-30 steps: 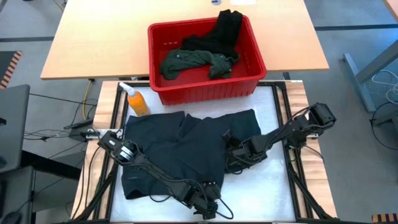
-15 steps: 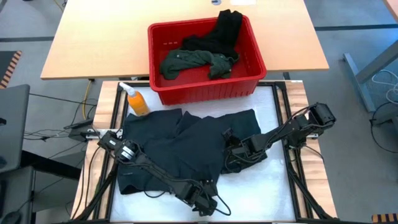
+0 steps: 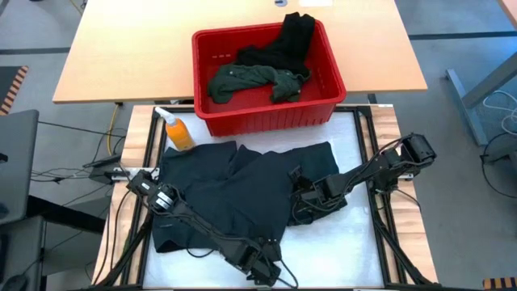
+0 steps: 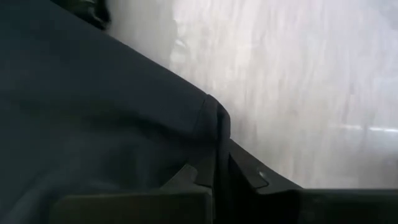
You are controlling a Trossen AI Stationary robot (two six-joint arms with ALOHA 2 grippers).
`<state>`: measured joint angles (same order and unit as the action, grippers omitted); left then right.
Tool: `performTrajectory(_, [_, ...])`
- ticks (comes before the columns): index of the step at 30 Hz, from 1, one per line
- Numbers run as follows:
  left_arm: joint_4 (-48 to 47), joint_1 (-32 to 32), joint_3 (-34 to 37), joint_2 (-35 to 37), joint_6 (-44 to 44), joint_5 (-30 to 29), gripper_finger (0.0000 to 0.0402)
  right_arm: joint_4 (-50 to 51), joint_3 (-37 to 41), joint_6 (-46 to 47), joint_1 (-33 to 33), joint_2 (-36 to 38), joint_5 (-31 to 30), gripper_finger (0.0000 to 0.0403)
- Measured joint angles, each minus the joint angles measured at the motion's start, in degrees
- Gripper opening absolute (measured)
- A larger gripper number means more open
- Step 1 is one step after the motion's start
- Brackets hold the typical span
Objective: Fold Laundry from Bin
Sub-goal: Fold the dark blue shorts
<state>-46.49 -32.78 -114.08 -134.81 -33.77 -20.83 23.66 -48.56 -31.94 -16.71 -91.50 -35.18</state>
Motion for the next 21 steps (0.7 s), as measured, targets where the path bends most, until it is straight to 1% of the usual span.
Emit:
performTrajectory(3, [-2.97, -1.07, -1.80, 0.16, -0.88, -2.78, 0.0001, 0.36, 0.00, -0.50, 0.00, 0.00, 0.08, 0.0032])
performTrajectory(5, [-5.88, -1.67, -3.63, 0.16, -1.27, -4.89, 0.0001, 0.50, 0.00, -2.83, -0.02, 0.00, -0.09, 0.0034])
performTrajectory(10, [-14.93, -3.00, -9.41, 0.16, -3.55, -11.45, 0.0000, 2.96, -2.04, -6.05, -0.98, 0.00, -0.32, 0.0016])
performTrajectory(13, [-21.93, -3.93, -13.67, 0.16, -5.94, -16.18, 0.0000, 9.70, -5.10, -5.31, -0.98, 0.38, -2.28, 0.0016])
performTrajectory(15, [-26.71, -4.52, -16.07, 0.22, -8.10, -19.12, 0.0000, 14.91, -7.18, -4.20, -0.96, 0.99, -5.48, 0.0016])
performTrajectory(17, [-30.96, -5.19, -17.91, 0.22, -10.70, -21.26, 0.0000, 19.68, -9.01, -3.61, -0.85, 2.23, -7.38, 0.0016])
performTrajectory(21, [-37.68, -6.45, -20.38, 0.22, -17.19, -24.45, 0.0000, 24.01, -11.69, -3.03, -0.90, 6.03, -10.23, 0.0016])
